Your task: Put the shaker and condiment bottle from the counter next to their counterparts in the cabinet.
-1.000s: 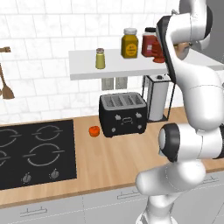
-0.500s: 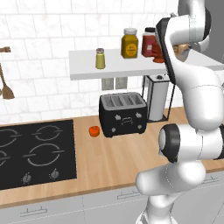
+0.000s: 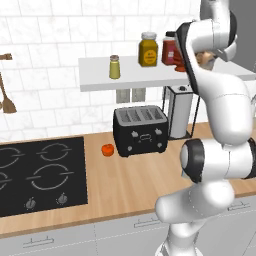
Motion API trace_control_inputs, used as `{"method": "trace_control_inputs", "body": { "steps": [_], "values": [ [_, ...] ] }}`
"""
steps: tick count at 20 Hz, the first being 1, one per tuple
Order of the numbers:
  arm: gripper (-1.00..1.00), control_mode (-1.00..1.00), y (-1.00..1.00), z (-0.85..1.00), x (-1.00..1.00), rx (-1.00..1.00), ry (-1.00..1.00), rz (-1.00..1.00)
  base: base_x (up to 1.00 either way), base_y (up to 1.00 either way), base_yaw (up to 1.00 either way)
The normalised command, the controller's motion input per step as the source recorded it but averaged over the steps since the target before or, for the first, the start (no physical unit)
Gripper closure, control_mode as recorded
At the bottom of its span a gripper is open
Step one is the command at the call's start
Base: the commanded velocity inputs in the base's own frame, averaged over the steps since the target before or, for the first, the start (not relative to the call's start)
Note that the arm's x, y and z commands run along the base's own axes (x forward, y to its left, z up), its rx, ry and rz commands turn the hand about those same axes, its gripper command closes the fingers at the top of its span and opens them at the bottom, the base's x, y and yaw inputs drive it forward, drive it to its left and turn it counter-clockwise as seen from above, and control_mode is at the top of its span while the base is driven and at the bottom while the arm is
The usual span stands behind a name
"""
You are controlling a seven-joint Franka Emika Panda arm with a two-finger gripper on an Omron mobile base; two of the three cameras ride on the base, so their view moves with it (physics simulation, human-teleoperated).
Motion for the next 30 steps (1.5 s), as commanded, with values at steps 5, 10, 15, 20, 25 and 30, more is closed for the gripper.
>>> {"method": "trace_control_inputs", "body": {
  "steps": [5,10,15,20,25,30],
  "values": [
    [1.0,-1.0,-0.01,-0.14,0.41,0.0,0.13,0.0,0.0,0.0,0.0],
    [1.0,-1.0,-0.05,-0.01,0.1,0.03,0.01,0.0,0.0,0.0,0.0],
    [1.0,-1.0,-0.23,0.0,0.0,0.13,0.0,0.0,0.0,0.0,0.0],
    [1.0,-1.0,-0.11,0.0,0.0,0.1,0.0,0.0,0.0,0.0,0.0],
    [-1.0,-1.0,0.01,0.0,0.0,0.02,0.0,0.0,0.0,0.0,0.0],
    [-1.0,-1.0,0.0,0.0,0.0,0.04,0.0,0.0,0.0,0.0,0.0]
  ]
}}
